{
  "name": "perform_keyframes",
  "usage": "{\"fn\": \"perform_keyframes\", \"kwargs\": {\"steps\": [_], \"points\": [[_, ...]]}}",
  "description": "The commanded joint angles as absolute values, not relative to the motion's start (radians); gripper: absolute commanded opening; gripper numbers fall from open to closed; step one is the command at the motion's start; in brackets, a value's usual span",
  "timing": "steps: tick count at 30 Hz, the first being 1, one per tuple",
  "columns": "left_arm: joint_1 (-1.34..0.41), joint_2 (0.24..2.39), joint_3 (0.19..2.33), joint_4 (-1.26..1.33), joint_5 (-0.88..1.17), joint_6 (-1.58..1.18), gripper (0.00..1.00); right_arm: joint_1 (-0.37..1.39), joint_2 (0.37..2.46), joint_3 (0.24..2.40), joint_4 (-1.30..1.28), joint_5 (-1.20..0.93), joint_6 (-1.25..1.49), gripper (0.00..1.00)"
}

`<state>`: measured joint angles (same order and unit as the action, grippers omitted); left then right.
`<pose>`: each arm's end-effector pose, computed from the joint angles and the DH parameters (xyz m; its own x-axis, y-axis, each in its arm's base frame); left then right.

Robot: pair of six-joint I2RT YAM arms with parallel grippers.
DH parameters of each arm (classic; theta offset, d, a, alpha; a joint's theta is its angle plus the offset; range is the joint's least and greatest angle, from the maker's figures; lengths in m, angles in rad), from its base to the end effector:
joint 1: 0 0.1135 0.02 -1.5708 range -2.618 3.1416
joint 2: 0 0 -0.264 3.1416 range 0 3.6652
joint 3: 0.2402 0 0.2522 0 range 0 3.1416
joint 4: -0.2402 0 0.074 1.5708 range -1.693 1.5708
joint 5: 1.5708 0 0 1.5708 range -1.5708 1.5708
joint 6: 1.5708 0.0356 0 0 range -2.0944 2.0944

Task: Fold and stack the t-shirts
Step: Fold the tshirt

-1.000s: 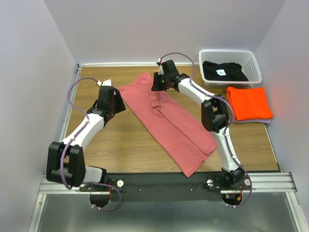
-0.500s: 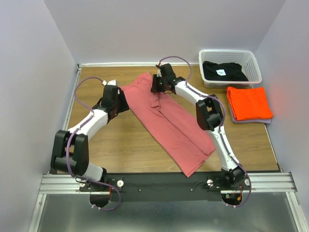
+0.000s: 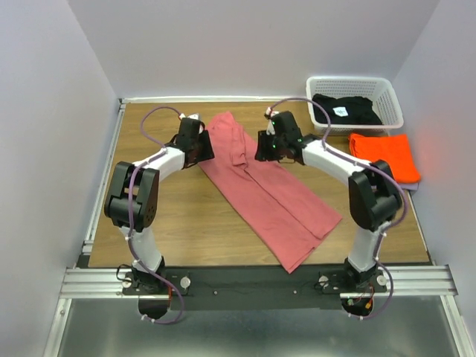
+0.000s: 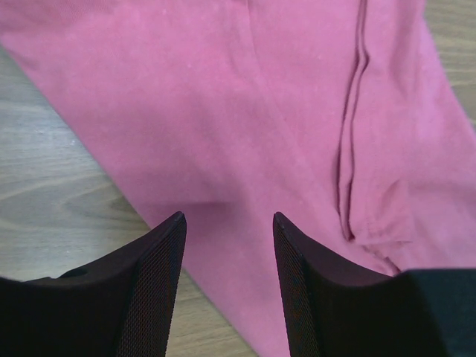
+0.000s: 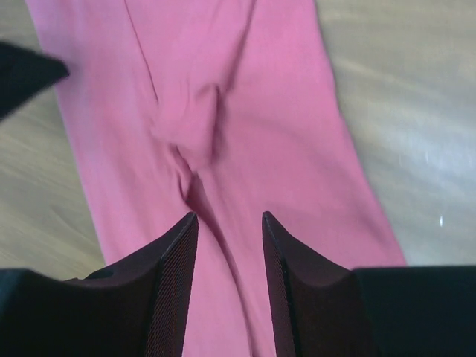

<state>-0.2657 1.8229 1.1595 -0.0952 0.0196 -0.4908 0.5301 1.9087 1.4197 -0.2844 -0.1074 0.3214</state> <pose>0.3813 -0.1045 0.1902 -0.7156 -0.2936 -0.6338 -0.0692 0.9327 -0.3540 0.3693 0.2208 0.2240 -0.7515 -0.0764 -0.6552 -0.3493 0.8886 0.2971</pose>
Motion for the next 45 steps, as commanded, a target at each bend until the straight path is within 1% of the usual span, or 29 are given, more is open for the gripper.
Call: {"fn": "perform_keyframes", "kwargs": {"steps": [1, 4, 10, 14, 17, 19, 20, 26, 32, 34, 38, 43, 45], "points": [[-0.279, 1.864, 1.201, -0.107, 0.037, -0.491, 0.58, 0.529, 1.774, 1.149, -0.316, -0.06, 0.37, 0.48], [-0.284, 1.887, 1.212, -0.113, 0.028, -0.488, 0.58, 0.528, 1.669, 1.013, -0.354, -0.075, 0.414, 0.5], [-0.284, 1.951, 1.249, -0.136, 0.024, -0.479, 0.58, 0.531, 1.553, 0.87, -0.451, -0.087, 0.451, 0.52], [-0.29, 1.999, 1.316, -0.173, 0.025, -0.465, 0.58, 0.546, 1.539, 0.838, -0.511, -0.133, 0.454, 0.53], [-0.296, 2.074, 1.409, -0.219, 0.041, -0.456, 0.58, 0.616, 1.552, 0.798, -0.526, -0.214, 0.465, 0.52], [-0.302, 2.104, 1.454, -0.256, 0.048, -0.453, 0.58, 0.667, 1.568, 0.798, -0.525, -0.236, 0.474, 0.52], [-0.305, 2.118, 1.477, -0.267, 0.051, -0.449, 0.58, 0.719, 1.58, 0.805, -0.525, -0.247, 0.476, 0.52], [-0.357, 2.242, 1.69, -0.36, 0.063, -0.425, 0.58, 0.85, 1.701, 0.897, -0.511, -0.446, 0.44, 0.52], [-0.439, 2.283, 1.759, -0.379, 0.081, -0.39, 0.58, 0.9, 1.759, 0.998, -0.495, -0.463, 0.442, 0.52], [-0.443, 2.267, 1.766, -0.359, 0.084, -0.391, 0.58, 0.902, 1.749, 1.026, -0.497, -0.439, 0.445, 0.52], [-0.442, 2.159, 1.744, -0.295, 0.039, -0.391, 0.58, 0.885, 1.687, 1.112, -0.518, -0.302, 0.44, 0.52], [-0.402, 1.979, 1.718, -0.281, -0.067, -0.414, 0.58, 0.72, 1.644, 1.233, -0.563, -0.19, 0.422, 0.51], [-0.374, 1.881, 1.651, -0.269, -0.112, -0.439, 0.58, 0.64, 1.654, 1.27, -0.566, -0.138, 0.413, 0.5]]}}
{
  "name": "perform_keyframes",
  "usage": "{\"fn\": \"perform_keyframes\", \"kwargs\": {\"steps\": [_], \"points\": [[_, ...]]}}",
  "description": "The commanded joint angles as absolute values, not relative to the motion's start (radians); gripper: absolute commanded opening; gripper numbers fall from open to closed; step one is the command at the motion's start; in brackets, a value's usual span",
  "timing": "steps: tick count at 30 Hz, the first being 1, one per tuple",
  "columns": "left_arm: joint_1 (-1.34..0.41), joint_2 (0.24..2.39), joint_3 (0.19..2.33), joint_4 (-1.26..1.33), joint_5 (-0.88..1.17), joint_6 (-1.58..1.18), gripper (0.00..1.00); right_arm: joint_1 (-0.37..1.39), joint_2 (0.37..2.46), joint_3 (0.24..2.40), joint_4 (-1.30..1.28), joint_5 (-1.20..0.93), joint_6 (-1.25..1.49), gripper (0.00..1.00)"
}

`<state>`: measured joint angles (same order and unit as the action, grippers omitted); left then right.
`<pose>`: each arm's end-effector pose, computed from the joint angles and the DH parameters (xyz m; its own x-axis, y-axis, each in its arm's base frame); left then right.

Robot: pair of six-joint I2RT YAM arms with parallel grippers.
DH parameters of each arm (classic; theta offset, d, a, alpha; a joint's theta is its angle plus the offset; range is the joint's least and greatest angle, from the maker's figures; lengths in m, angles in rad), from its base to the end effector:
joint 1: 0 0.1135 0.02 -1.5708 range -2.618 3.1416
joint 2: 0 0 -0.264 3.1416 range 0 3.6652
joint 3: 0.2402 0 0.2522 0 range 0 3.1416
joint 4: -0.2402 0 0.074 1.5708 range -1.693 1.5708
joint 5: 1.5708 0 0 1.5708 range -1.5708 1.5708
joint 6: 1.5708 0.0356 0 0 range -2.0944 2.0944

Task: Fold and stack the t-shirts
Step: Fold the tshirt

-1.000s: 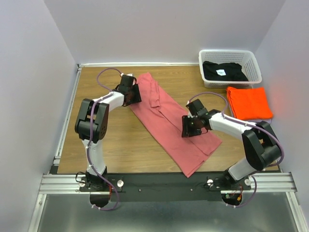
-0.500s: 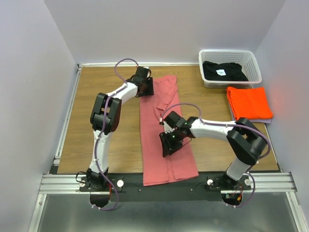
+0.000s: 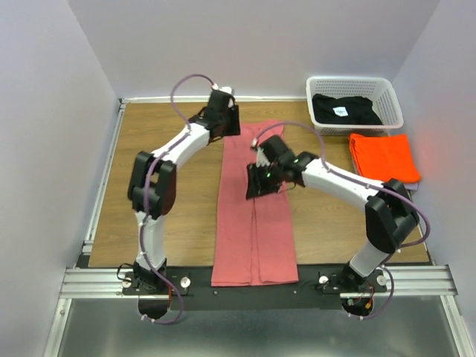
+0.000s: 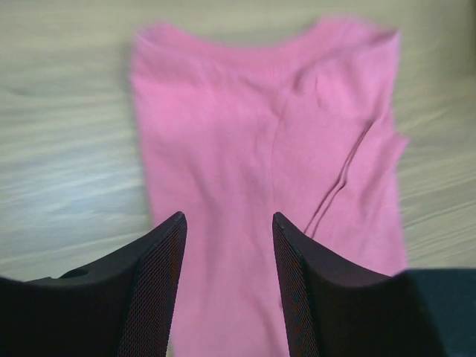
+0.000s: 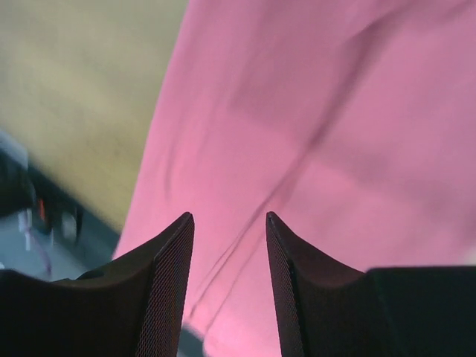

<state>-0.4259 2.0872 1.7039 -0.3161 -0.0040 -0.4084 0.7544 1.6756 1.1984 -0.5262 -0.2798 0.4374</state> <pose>0.4407 -0.1998 0.2366 -0.7010 -0.1181 -0.7033 0.1438 0.9425 -0.3015 0.2490 0.2475 0.2256 -0.8813 -0.2696 -0.3882 -0.4339 0.7870 0.4386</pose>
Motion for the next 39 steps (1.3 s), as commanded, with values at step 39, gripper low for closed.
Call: {"fn": "perform_keyframes", "kwargs": {"steps": [39], "points": [[-0.354, 1.124, 0.681, -0.005, -0.127, -0.353, 0.57, 0.431, 2.431, 2.034, -0.546, 0.367, 0.574, 0.39]]}}
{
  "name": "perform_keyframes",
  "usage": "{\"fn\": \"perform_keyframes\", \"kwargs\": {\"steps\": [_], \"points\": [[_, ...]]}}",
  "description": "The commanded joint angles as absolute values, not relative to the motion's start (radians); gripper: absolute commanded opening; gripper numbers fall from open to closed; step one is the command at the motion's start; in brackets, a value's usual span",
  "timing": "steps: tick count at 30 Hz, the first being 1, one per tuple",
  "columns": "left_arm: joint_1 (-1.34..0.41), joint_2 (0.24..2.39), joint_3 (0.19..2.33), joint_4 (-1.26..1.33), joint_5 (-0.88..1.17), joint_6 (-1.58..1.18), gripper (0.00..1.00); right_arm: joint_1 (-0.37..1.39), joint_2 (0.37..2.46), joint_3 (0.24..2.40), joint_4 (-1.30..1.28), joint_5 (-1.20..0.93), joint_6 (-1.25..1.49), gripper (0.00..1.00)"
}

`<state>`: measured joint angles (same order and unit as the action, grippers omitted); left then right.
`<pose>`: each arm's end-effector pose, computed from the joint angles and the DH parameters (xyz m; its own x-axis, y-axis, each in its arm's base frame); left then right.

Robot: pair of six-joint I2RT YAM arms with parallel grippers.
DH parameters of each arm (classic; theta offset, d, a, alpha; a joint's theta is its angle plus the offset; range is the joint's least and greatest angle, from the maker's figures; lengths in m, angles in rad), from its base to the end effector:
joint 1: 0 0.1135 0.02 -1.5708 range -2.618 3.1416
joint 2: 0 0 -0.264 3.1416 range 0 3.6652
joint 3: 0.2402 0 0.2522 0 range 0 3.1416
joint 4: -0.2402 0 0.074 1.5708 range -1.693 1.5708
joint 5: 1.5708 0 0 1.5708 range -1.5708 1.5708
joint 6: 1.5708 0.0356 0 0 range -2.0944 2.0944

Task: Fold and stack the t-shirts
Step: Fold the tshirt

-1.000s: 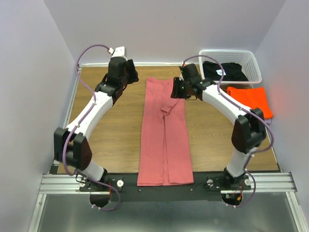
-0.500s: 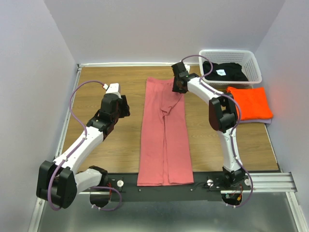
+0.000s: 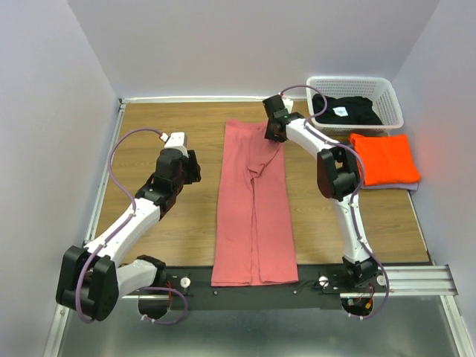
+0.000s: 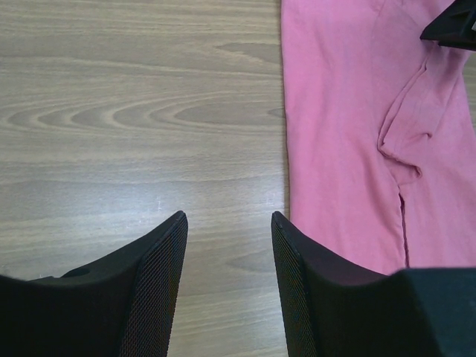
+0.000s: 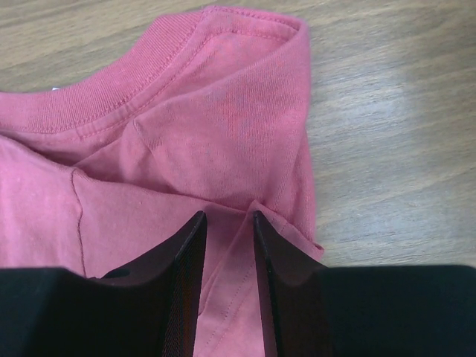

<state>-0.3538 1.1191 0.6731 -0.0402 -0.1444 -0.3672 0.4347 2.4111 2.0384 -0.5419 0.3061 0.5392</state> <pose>0.2346 -0.0812 0.2484 -0.4893 -0.1980 -0.8493 0.0513 0.9657 -0.2546 0.4875 0.2145 0.1708 -0.7372 0.1975 -0.6461 0.1675 0.9799 0.1084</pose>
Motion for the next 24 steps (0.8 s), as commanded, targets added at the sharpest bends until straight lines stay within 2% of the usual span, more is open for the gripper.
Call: {"fn": "perform_keyframes", "kwargs": {"steps": [1, 15, 23, 24], "points": [[-0.354, 1.126, 0.681, -0.005, -0.126, -0.353, 0.57, 0.431, 2.427, 2.023, -0.545, 0.37, 0.574, 0.39], [-0.354, 1.144, 0.686, -0.005, -0.11, -0.351, 0.57, 0.431, 2.384, 1.976, -0.546, 0.374, 0.568, 0.38], [-0.354, 1.149, 0.689, -0.006, -0.104, -0.353, 0.57, 0.431, 2.356, 1.965, -0.545, 0.371, 0.569, 0.25], [-0.354, 1.15, 0.689, -0.006, -0.103, -0.353, 0.57, 0.431, 2.353, 1.965, -0.546, 0.368, 0.569, 0.21]]}}
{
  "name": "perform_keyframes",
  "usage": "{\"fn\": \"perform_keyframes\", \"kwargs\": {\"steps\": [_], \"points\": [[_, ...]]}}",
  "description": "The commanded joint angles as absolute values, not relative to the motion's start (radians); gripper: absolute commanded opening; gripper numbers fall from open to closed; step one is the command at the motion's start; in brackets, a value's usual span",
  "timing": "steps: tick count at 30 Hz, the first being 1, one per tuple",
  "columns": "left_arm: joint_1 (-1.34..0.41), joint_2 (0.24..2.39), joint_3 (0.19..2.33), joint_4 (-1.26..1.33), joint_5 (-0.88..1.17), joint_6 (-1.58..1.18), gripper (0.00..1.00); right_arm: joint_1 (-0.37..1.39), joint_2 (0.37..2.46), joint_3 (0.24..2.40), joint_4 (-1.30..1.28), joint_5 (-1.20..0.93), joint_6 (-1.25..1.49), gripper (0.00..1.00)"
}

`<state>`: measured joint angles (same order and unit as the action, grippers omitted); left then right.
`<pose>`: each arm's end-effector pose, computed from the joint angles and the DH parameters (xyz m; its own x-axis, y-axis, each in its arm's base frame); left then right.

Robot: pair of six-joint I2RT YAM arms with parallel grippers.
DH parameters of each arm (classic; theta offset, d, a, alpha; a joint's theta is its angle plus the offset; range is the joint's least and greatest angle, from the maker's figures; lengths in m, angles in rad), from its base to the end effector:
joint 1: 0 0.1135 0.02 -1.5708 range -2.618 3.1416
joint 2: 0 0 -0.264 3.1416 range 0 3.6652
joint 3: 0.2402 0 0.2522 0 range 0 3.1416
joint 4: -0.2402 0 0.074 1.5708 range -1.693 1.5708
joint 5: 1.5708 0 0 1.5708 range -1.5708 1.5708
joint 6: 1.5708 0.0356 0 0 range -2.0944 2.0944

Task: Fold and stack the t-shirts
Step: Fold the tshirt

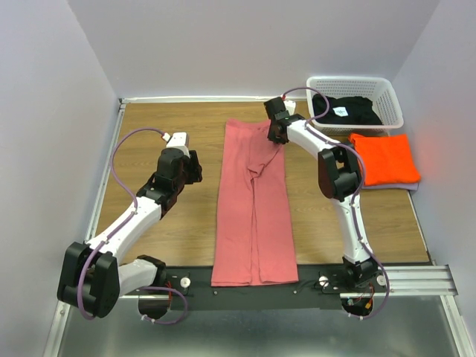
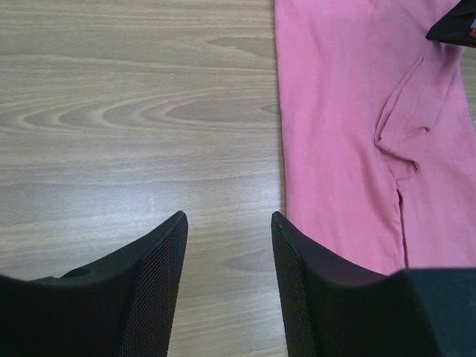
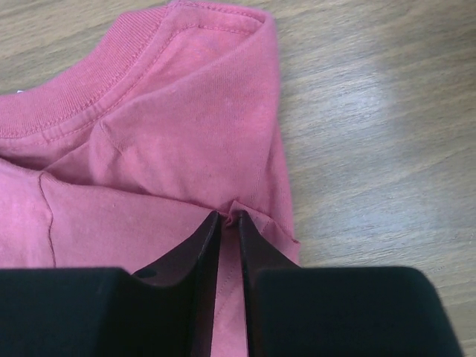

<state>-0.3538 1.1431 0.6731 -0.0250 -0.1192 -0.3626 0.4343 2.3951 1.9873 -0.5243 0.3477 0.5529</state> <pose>0.2381 -0.0834 0.2443 -0.5038 -0.1893 -0.8428 0.0718 0.9631 -0.2593 0.4828 0.2105 0.1644 -0.7308 0.2053 -0.6510 0.2027 0.9760 0.0803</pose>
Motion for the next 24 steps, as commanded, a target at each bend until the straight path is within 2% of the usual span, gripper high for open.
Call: {"fn": "perform_keyframes", "kwargs": {"steps": [1, 2, 5, 9, 24], "points": [[-0.354, 1.152, 0.69, -0.006, -0.101, -0.351, 0.57, 0.431, 2.349, 1.964, -0.546, 0.367, 0.568, 0.18], [-0.354, 1.152, 0.692, -0.006, -0.101, -0.351, 0.57, 0.431, 2.347, 1.963, -0.546, 0.367, 0.568, 0.18], [-0.356, 1.149, 0.689, -0.005, -0.103, -0.353, 0.57, 0.431, 2.339, 1.965, -0.546, 0.367, 0.565, 0.07], [-0.354, 1.15, 0.689, -0.005, -0.101, -0.351, 0.57, 0.431, 2.327, 1.97, -0.545, 0.357, 0.561, 0.01], [-0.354, 1.16, 0.69, -0.005, -0.091, -0.356, 0.57, 0.433, 2.319, 2.016, -0.545, 0.311, 0.563, 0.0]]}}
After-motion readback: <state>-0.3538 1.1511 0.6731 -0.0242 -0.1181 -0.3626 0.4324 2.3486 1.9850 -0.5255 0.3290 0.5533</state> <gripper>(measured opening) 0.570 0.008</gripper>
